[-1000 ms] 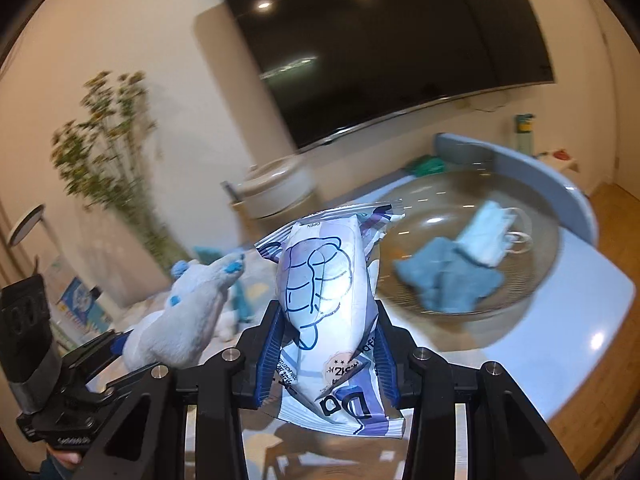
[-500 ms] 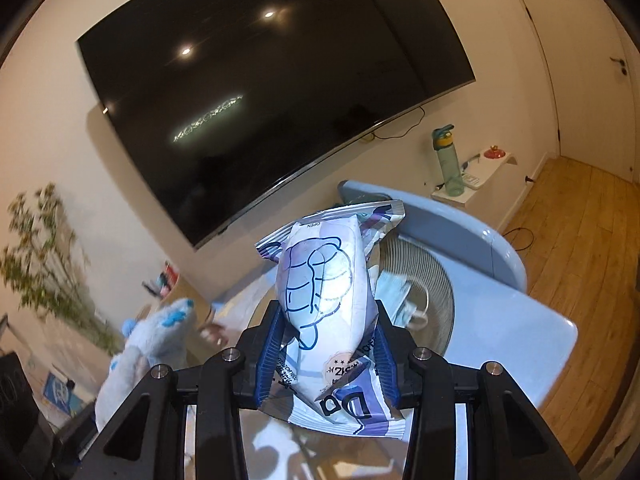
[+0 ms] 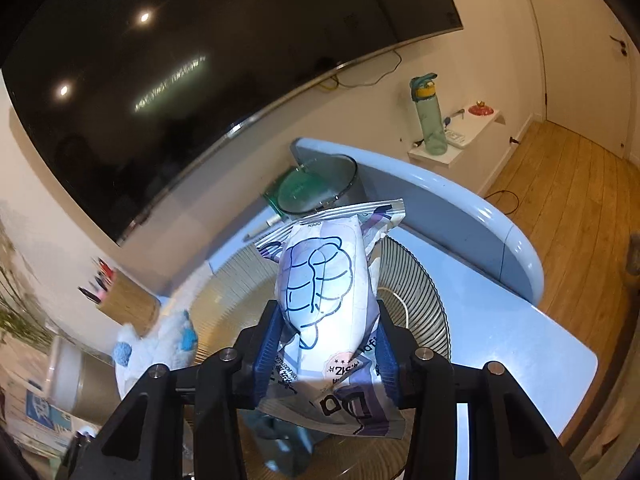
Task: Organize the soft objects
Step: 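Carry the elephant and snack bag to the glass bowl and release both, then return both grippers to the bed, then grasp the white-and-black plush with the left gripper while the right grasps the plaid bow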
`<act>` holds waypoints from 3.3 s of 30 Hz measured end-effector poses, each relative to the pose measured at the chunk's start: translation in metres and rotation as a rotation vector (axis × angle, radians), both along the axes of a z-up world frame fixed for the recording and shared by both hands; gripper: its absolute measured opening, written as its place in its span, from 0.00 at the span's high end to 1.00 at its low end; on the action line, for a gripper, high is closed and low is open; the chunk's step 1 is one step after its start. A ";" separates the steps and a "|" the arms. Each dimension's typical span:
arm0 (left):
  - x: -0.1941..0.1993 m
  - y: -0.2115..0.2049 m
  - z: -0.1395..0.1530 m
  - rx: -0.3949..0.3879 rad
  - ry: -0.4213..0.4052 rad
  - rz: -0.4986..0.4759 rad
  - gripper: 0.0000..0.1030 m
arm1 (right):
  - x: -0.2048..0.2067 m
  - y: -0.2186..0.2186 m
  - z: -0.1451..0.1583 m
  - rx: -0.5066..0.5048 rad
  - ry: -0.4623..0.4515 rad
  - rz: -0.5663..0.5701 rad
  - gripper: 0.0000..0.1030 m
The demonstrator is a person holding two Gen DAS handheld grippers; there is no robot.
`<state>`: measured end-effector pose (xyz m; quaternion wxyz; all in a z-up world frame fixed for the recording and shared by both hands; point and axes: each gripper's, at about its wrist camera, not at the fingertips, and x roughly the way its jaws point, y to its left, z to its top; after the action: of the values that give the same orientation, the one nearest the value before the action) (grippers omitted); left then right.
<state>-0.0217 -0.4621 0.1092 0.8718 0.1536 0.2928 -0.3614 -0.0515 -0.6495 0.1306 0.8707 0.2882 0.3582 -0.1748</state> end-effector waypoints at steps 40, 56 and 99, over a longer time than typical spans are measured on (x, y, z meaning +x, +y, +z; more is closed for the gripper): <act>-0.020 0.528 0.006 -0.251 0.099 0.740 0.17 | 0.001 0.390 -0.019 -0.103 -0.155 0.700 0.15; 0.007 0.587 -0.089 -0.384 0.351 0.870 0.17 | 0.033 0.429 -0.091 -0.190 -0.039 0.730 0.13; 0.104 0.540 -0.094 -0.097 0.297 0.663 0.54 | 0.018 0.530 -0.112 -0.423 0.100 0.914 0.42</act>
<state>0.0819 0.0775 0.0154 0.8959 -0.0452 0.4324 -0.0910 -0.0331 -0.1196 0.0183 0.8794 -0.0891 0.4456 0.1418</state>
